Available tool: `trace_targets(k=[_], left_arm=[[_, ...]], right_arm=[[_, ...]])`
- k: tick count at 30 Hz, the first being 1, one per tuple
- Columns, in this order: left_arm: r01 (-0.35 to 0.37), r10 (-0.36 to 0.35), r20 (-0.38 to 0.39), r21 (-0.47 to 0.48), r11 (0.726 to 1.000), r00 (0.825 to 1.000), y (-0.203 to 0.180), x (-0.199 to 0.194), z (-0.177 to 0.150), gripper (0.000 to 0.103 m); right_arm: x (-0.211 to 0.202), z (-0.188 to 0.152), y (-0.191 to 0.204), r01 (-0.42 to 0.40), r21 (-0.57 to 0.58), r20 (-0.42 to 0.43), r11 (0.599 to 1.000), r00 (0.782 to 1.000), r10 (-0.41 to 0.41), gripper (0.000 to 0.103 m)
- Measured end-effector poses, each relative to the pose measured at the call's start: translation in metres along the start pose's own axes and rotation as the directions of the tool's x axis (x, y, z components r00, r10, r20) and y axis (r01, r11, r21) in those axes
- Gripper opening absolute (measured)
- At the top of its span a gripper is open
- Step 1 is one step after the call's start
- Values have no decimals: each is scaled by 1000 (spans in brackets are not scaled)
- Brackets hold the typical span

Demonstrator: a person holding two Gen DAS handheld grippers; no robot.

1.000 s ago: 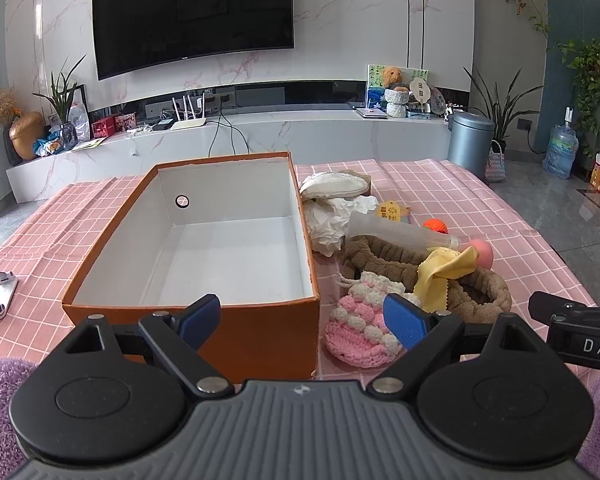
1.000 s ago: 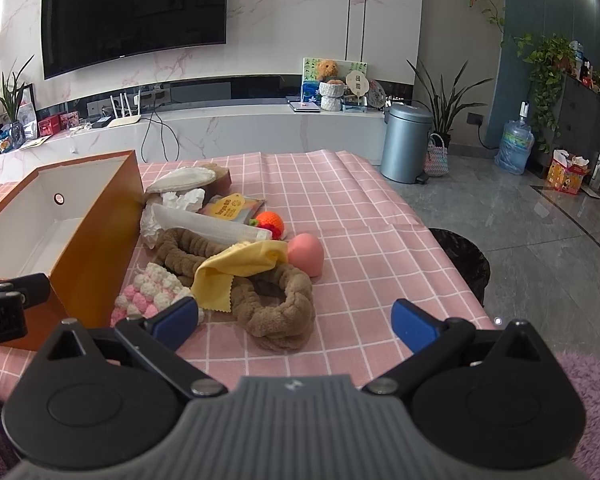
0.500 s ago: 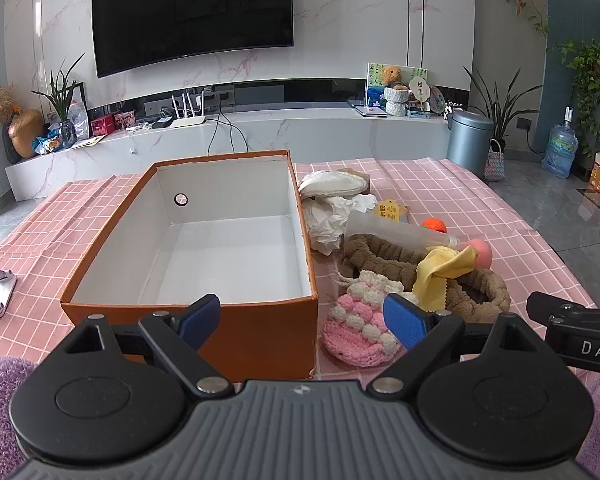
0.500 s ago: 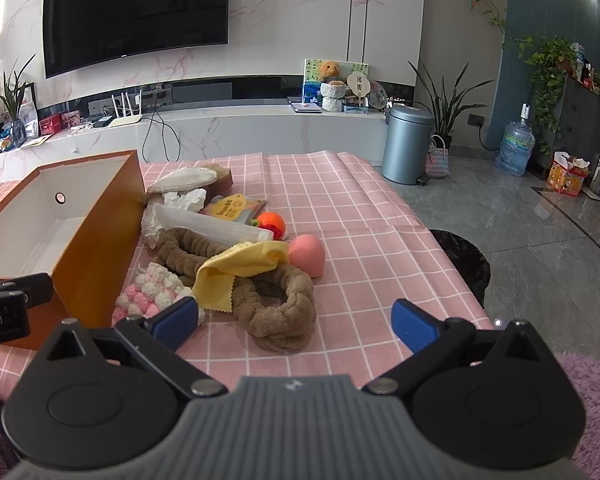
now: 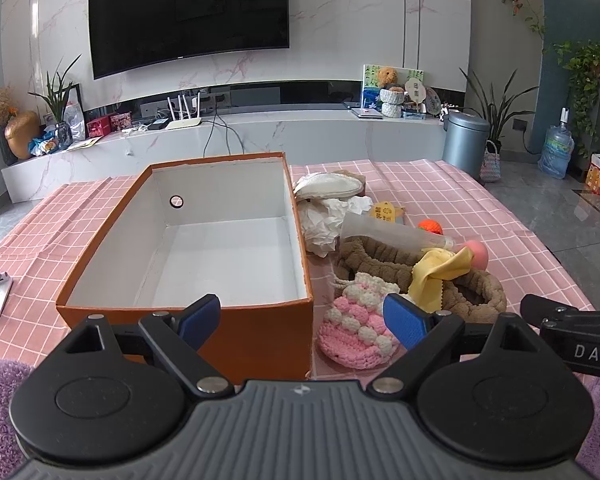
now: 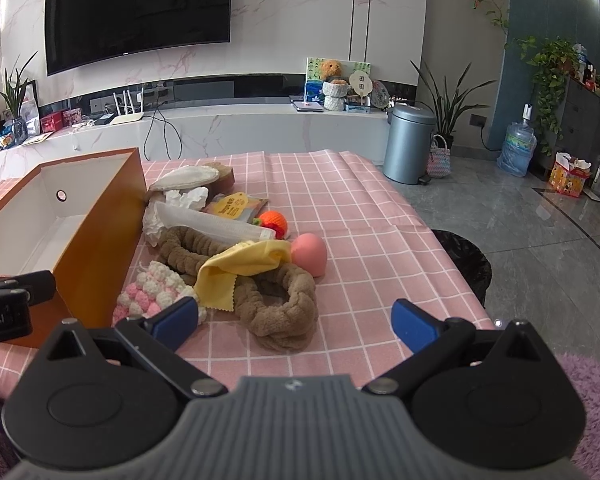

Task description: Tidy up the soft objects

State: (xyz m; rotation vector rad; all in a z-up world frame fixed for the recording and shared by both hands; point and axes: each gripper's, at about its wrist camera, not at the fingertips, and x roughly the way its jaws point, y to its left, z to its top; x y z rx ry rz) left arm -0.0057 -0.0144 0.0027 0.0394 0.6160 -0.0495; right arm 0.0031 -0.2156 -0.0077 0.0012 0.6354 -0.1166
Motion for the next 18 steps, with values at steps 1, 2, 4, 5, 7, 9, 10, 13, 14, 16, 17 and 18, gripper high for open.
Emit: trace_targets(k=[1,2,4,5,7,9,10,13,14,16,17,18], left_arm=[[14,-14,3,-5,1000,1000,1,0,0,101],[28,-28,2,-12,1000,1000,1,1,1,96],[51,-51,-10,-24,998,999,2,4,3,89],[58,-58,-13,-27,998,998,2,5,3,88],[89,-90,-17,-13,996,996,0,7,4,83],[145,-145,-42,-4,989,989,-3,11,8,77],[170,-170,-57,-3,985,984,-4,14,10,74],[250,-244,-116,40,967,963,-11,26,16,68],[275,-264,-138,61,960,954,-14,31,18,68],[311,-292,-179,90,946,939,-20,42,23,68],[326,-300,-206,106,940,932,-24,49,24,69],[331,-295,-234,128,935,926,-28,55,26,71]], right_arm=[[1,0,0,-2,-5,-1,1000,1000,2,101],[1,0,0,-4,-6,-4,1000,1000,4,101],[5,-1,-2,-18,5,-19,1000,1000,18,101],[6,-1,-3,-24,8,-23,1000,999,24,101],[10,-1,-4,-33,10,-36,999,999,33,101],[14,-1,-4,-52,9,-51,999,997,53,95],[17,0,-4,-63,10,-62,998,996,63,92],[25,2,-4,-74,0,-70,997,995,74,81],[28,4,-4,-80,-11,-71,997,994,79,76],[35,10,-7,-89,-24,-78,996,993,87,73],[38,13,-9,-96,-19,-85,995,992,94,72],[42,16,-12,-106,-5,-94,994,990,105,72]])
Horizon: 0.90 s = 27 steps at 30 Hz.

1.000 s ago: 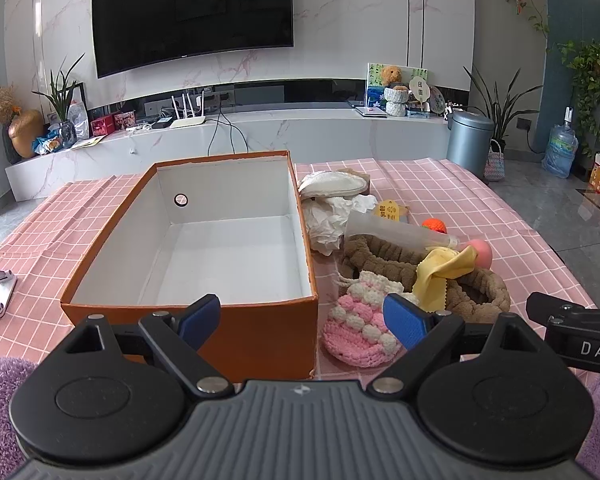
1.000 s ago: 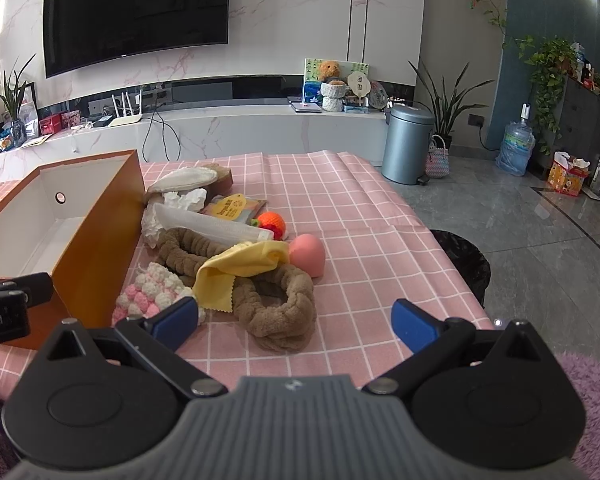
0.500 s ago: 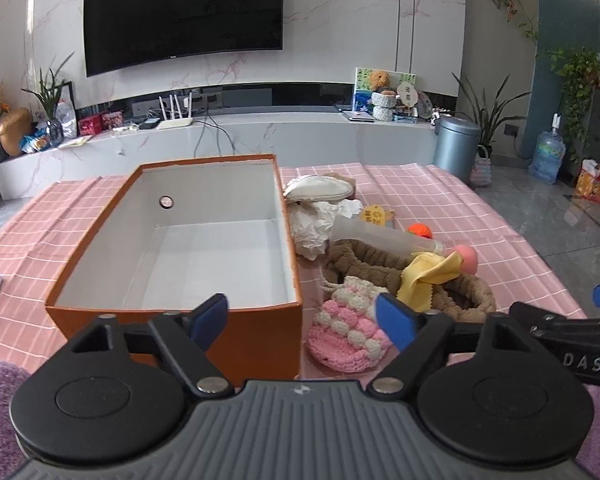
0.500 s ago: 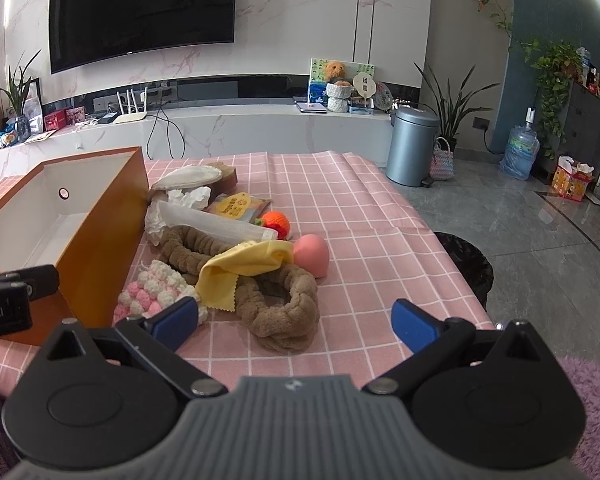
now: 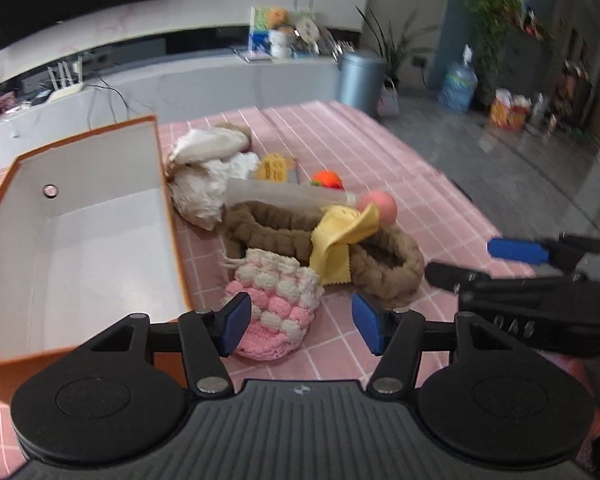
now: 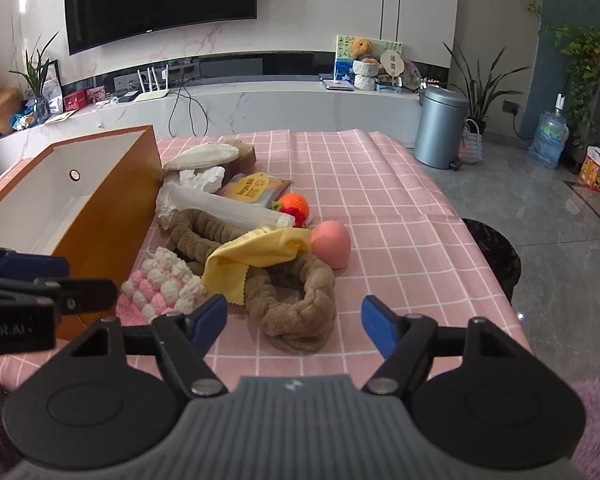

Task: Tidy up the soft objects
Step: 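Grasp the pink-and-white knitted pouch with the left tool while the right tool grasps the yellow cloth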

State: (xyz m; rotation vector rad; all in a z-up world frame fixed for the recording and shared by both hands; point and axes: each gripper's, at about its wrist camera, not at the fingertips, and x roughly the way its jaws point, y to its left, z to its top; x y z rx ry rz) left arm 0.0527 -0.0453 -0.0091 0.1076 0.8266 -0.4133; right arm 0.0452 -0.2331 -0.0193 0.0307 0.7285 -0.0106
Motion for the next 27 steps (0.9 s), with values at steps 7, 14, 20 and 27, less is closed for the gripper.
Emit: trace_targets(k=[7,14,20,27], left_arm=[[-35,63,-117,227,973,991,-14,45,15,87],[-142,190,-156,275,951,969,-26,79,17,88],[-228,270,-102,303,925,958,-30,93,12,88],[-261,299,-61,346,901,952,-37,106,10,89]], right_arm=[[31,21,-9,-60,26,-57,998,997,61,71],[68,42,-8,-153,2,-101,988,983,152,71],[111,53,-5,-207,34,-154,978,965,210,71],[139,47,5,-241,14,-215,970,947,238,39]])
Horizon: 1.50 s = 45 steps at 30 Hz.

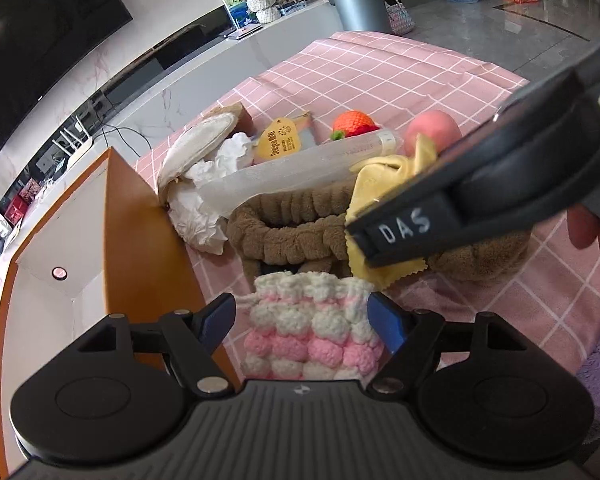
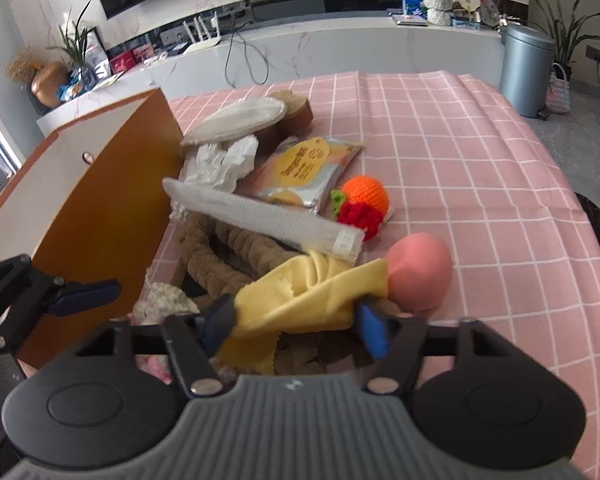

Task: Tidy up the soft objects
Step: 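Grasp the pink-and-white knitted pouch with the left tool while the right tool grasps the yellow cloth, then carry the knitted pouch with the left tool while the right tool carries the yellow cloth over the box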

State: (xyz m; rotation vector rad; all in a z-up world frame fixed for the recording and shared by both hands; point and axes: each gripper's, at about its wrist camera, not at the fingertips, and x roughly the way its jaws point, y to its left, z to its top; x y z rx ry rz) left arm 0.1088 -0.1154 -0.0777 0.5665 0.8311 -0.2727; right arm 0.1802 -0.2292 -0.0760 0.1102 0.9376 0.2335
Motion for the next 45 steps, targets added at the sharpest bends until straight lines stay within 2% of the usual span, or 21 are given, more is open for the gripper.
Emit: trace_targets(k=[1,3,5,9,15,17,20,25,28,30,33,39,45], left_arm=[[-6,6,2,5,1000,1000,-2,2,1,89],[-16,16,-6,19,1000,1000,-5,5,2,89],[-20,21,-27,27,999,999,-8,8,3,89],[-33,33,-55,15,999,998,-11,12,6,92],[40,-42,-123,-17,999,992,-12,22,2,97],[37,-41,-125,-34,999,991,-11,24,1,96],[45,-50,-120,-38,998,992,-10,22,1,84],[64,-69,-71,-72,995,995,-8,16,1,56],[82,-86,-31,-116,990,996,-2,8,1,43],[97,-98,0,-147,984,995,3,1,0,38],[131,-124,47,-195,972,991,11,-13,1,36],[163,-130,140,-259,952,982,23,-42,5,36],[197,-118,255,-312,930,960,43,-79,10,36]], right_arm=[[1,-1,-1,-9,4,-3,1000,1000,9,34],[-2,-2,-4,-21,12,13,1000,1000,20,15],[-6,-2,-6,-22,14,31,1000,999,22,8],[-10,-4,-12,-30,40,40,999,999,29,7],[-12,-7,-19,-56,83,38,995,998,53,7],[-12,-7,-20,-63,93,38,994,997,60,7],[-13,-8,-19,-67,86,40,994,997,64,7],[-18,-9,-14,-69,53,67,996,996,65,7],[-27,-10,-13,-65,44,101,997,993,61,7],[-32,-11,-13,-54,45,116,998,992,49,7],[-43,-11,-14,-39,46,142,998,989,32,7],[-66,-14,-6,2,18,175,1000,984,-5,7],[-101,-15,3,28,-7,257,1000,966,-25,7]])
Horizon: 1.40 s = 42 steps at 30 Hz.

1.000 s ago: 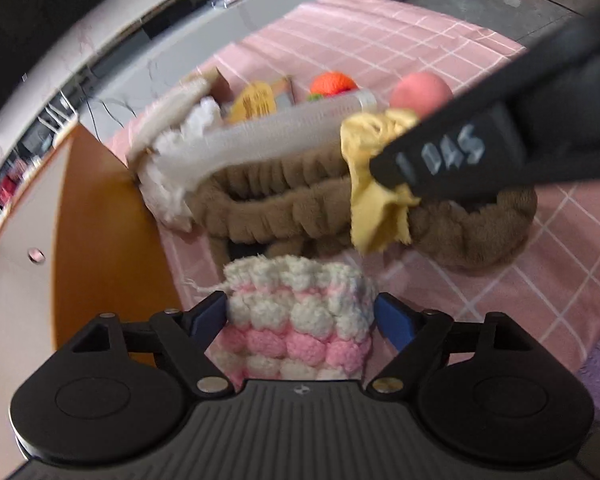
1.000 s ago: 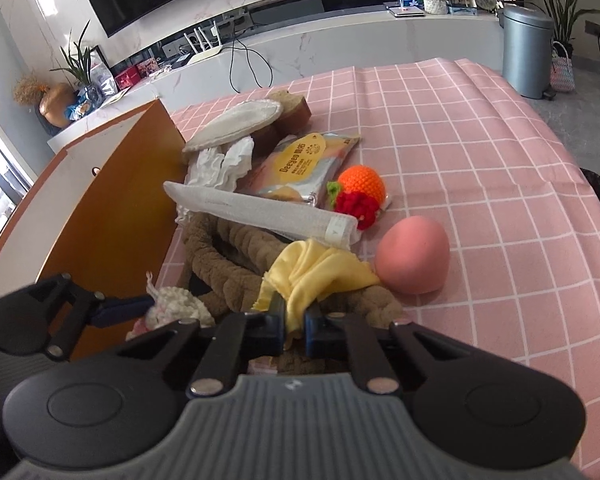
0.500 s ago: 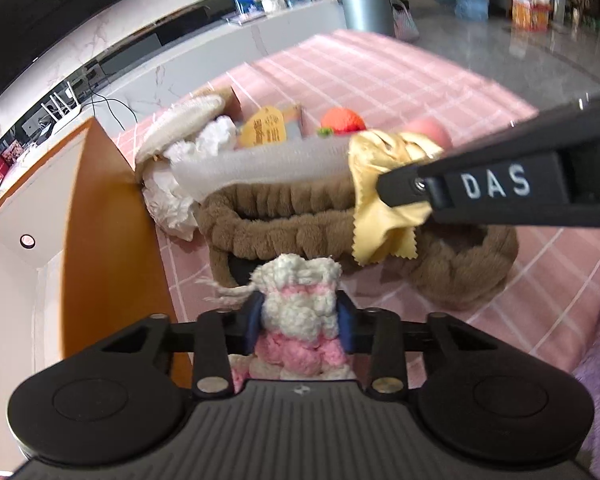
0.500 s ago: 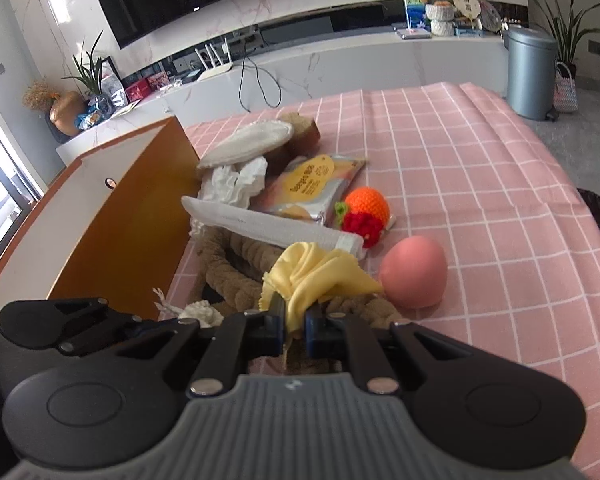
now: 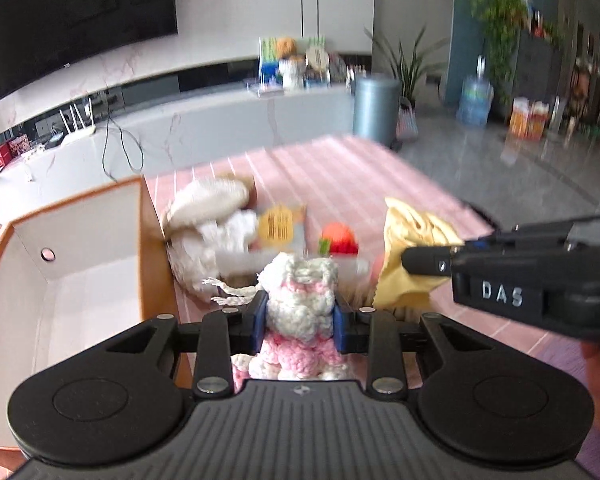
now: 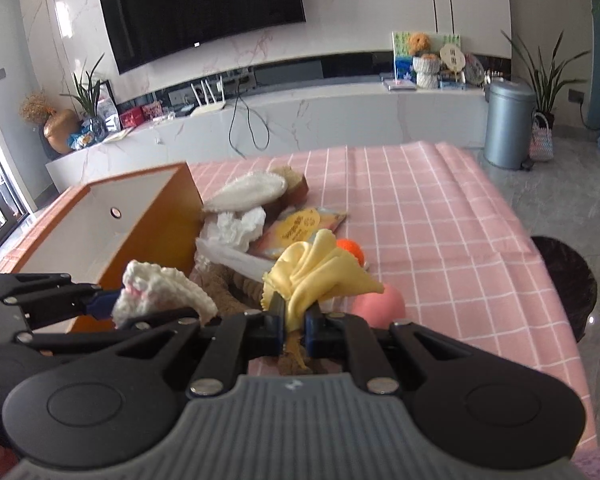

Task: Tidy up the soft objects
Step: 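Carry the knitted pouch with the left tool while the right tool carries the yellow cloth over the box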

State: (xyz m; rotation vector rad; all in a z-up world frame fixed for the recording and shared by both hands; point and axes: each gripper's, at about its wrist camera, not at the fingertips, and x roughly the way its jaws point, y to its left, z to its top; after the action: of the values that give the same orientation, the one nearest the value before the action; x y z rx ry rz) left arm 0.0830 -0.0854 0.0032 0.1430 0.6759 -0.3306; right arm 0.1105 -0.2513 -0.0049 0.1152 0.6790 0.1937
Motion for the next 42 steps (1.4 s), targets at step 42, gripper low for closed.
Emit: trace_targets(k=[42], left_arm=[[-57,-14,-268,-252,966,963,202,13,-4,36]], right_arm=[[95,45,212,-434,-516,-501,739,852,150,6]])
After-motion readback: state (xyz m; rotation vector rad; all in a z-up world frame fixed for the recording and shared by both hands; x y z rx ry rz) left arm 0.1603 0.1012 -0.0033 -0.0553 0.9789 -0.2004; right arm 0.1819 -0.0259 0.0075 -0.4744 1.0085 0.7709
